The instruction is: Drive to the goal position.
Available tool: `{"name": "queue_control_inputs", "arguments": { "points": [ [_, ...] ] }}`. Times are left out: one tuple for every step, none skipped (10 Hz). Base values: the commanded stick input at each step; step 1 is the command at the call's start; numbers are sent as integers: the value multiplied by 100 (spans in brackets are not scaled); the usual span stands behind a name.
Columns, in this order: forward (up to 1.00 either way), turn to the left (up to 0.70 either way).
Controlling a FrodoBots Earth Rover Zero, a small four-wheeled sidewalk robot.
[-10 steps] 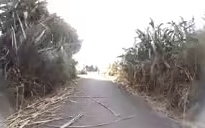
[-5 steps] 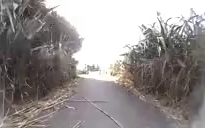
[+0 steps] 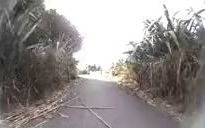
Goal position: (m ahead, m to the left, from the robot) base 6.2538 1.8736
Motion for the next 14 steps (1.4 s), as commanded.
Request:
{"name": "queue_control_inputs", "arguments": {
  "points": [
    [70, 0],
    [70, 0],
    [70, 0],
    [70, 0],
    [70, 0],
    [70, 0],
    [70, 0],
    [70, 0],
    [70, 0],
    [70, 0],
    [70, 0],
    [70, 0],
    [70, 0],
    [70, 0]
  ]
}}
